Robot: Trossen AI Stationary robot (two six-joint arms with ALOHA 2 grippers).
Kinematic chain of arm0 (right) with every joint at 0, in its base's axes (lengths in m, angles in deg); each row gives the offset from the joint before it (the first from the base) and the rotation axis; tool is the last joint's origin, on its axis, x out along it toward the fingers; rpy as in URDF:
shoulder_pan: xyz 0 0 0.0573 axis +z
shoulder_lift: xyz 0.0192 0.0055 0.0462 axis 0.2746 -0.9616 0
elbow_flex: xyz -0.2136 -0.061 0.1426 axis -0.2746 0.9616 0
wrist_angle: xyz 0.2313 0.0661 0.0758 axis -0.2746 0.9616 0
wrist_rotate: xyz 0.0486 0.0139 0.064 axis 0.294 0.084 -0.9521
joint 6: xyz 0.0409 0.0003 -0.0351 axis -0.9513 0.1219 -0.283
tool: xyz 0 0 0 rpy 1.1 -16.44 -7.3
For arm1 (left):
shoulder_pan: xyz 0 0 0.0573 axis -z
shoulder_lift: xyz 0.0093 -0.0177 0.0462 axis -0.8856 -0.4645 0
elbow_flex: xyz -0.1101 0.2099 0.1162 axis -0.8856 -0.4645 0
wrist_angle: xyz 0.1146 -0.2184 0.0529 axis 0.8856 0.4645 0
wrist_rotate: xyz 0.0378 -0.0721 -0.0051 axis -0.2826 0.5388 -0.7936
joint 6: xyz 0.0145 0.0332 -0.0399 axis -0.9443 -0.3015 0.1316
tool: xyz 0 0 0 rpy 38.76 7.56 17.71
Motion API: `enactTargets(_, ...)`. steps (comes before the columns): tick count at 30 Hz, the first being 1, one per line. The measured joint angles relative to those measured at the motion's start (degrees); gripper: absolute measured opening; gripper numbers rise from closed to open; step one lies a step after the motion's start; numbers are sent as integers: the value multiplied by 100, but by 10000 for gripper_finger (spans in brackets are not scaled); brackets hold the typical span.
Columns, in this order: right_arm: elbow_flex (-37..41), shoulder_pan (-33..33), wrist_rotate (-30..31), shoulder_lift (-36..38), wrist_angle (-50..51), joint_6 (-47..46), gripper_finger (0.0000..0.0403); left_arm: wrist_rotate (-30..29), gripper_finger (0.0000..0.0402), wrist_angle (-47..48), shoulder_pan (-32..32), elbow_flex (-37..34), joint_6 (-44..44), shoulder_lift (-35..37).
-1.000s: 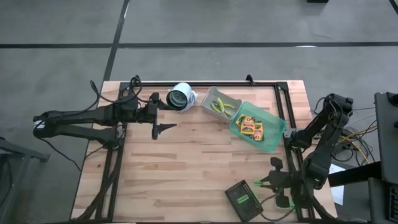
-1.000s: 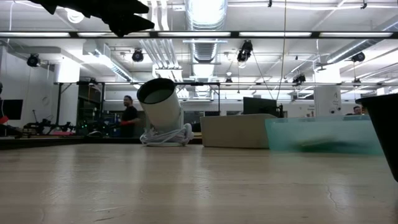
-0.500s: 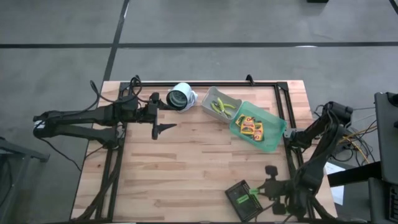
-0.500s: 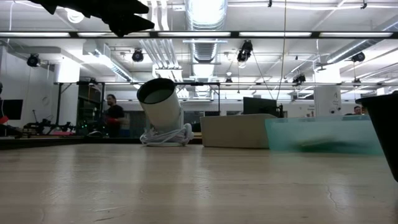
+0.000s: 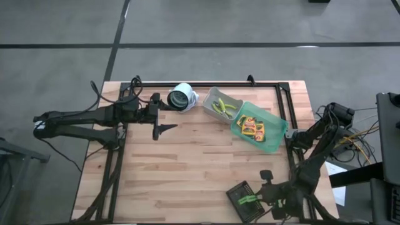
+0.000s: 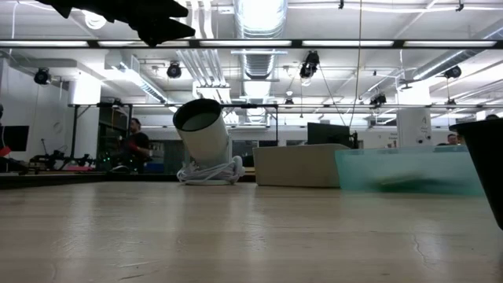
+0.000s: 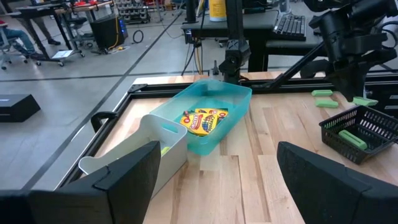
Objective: Pick & Place School Supplies
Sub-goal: Put the green eraser into the black bin
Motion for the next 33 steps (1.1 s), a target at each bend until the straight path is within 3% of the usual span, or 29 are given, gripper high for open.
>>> enactTargets(10, 7, -808, -1117, -121, -589, 318, 70, 0, 328, -1, 0, 0, -2, 2)
enactTargets(15, 9, -1123, -1682, -386, -591, 10, 70, 0, 328, -1, 0, 0, 0, 1)
enactTargets(27, 11, -1265, -1775, -763, -626, -473, 73, 0, 328, 1, 0, 0, -2, 0)
enactTargets(33, 11, -1299, -1775, -831, -523, -672, 109, 0, 328, 1, 0, 0, 0, 0)
